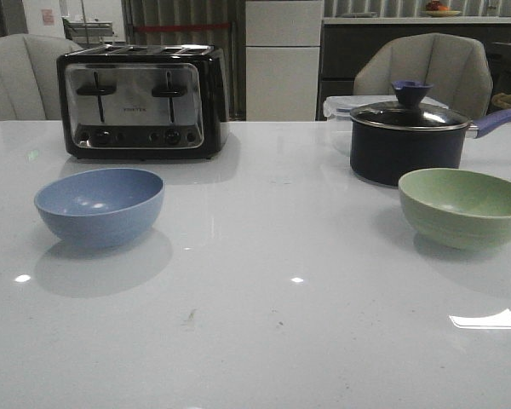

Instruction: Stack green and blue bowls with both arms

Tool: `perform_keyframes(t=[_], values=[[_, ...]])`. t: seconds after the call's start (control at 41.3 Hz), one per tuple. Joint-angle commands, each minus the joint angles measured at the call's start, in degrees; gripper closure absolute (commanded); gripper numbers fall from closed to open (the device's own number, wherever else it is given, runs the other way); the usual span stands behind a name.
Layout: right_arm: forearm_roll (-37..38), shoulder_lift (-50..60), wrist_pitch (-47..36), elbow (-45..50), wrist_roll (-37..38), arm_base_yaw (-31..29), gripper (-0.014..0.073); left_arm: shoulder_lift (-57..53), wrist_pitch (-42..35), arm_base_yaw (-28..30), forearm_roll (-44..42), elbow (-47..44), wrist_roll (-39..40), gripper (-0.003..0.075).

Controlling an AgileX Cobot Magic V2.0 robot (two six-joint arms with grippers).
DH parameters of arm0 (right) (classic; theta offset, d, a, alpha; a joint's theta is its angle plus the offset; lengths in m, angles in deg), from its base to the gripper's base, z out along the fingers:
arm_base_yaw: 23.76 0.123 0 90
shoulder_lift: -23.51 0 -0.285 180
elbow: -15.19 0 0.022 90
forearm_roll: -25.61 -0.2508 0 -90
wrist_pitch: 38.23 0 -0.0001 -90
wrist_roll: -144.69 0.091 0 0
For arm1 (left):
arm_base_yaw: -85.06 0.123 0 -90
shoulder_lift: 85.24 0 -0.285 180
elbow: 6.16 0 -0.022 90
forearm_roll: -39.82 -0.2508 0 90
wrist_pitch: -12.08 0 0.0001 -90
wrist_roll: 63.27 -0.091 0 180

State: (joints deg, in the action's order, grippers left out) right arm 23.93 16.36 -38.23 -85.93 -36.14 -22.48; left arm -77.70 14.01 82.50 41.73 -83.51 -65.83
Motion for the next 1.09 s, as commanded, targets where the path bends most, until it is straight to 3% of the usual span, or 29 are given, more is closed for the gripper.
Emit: perform_keyframes(t=[0.0,0.581,0.823,1.065], values=[[-0.23,1.00,-5.34,-0.24,-0.66,-0.41,0.0538,-1.14,-5.18,0.07,0.46,-0.29,0.42,0.0627],[-0.23,1.00,-5.34,-0.24,-0.66,-0.41,0.0538,-1.14,-5.55,0.07,0.46,-0.29,0.42,0.0627],[-0.18,1.00,-10.57,-1.06,-0.66,-0.41,0.0538,-1.14,-11.90,0.07,0.46,0.79,0.42,0.0627],[0.23,-0.18,0.55,-13.69,-0.66,-0.41,0.0538,-0.31,-3.12,0.07,0.46,12.73,0.42,0.0627]])
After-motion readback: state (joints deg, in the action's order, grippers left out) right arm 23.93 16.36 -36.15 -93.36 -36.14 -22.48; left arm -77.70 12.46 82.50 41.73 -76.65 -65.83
